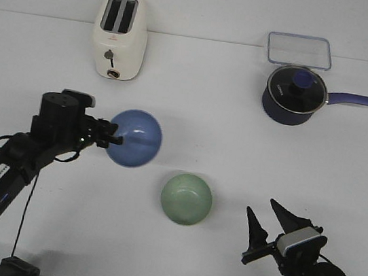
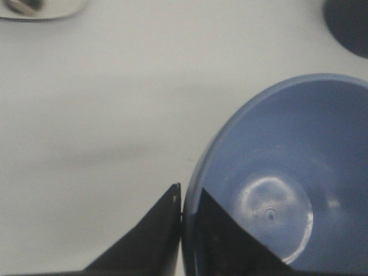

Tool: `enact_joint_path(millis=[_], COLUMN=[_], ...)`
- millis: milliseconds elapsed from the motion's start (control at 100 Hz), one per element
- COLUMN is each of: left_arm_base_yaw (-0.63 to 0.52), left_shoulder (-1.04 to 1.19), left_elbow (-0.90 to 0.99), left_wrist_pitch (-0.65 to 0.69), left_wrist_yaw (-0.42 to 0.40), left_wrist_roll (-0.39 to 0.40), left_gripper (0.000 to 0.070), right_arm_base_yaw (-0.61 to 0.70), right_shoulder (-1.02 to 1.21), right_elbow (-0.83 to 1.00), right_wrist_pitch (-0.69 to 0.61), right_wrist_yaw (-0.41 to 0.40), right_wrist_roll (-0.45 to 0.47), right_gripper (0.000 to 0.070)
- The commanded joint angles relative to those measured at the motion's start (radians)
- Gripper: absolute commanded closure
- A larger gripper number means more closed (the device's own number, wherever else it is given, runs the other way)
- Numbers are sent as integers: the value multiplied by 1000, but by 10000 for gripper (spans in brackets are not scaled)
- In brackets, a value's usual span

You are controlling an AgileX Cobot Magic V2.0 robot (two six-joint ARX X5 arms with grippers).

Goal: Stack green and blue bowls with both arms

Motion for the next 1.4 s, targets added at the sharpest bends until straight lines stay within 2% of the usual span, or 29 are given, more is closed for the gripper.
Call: enact_joint_path(millis=[0,110,260,440,500,550,640,700,950,1130,1240,1390], left_arm_base_yaw=[-87,-218,-343,-421,-433,-439,-442,-442,-407,-357,-338,-338], left_shoulder=[23,58,134,237,259,269,272,271,164,-116,-303,-543], left_elbow=[-10,-36,-43,-43,-43,-43,-43,-43,-11,-18,-99,-341], left_wrist_pitch=[13,51,77,122,138,148,163,170,133,67,61,98], left_wrist_yaw=[-1,-34,-91,-126,-126,-126,-127,-127,-141,-286,-328,-371], left_wrist_roll=[-27,-63,-66,-68,-74,-76,-76,-76,-39,19,-1,-81], left_gripper=[691,691,691,690,669,577,317,233,236,236,236,236], right_arm_base_yaw=[9,9,9,9,9,9,9,9,9,9,9,9], right_shoulder=[5,5,5,5,5,5,5,5,5,5,5,5], right_elbow=[4,4,4,4,4,4,4,4,4,4,4,4], right_wrist_pitch=[12,12,12,12,12,12,12,11,12,5,-11,-22], right_wrist_yaw=[4,4,4,4,4,4,4,4,3,-1,-31,-109], right_wrist_roll=[-6,-10,-10,-10,-10,-10,-9,-9,-8,-8,-8,-5], right_gripper=[301,301,301,301,301,300,300,297,287,282,282,283])
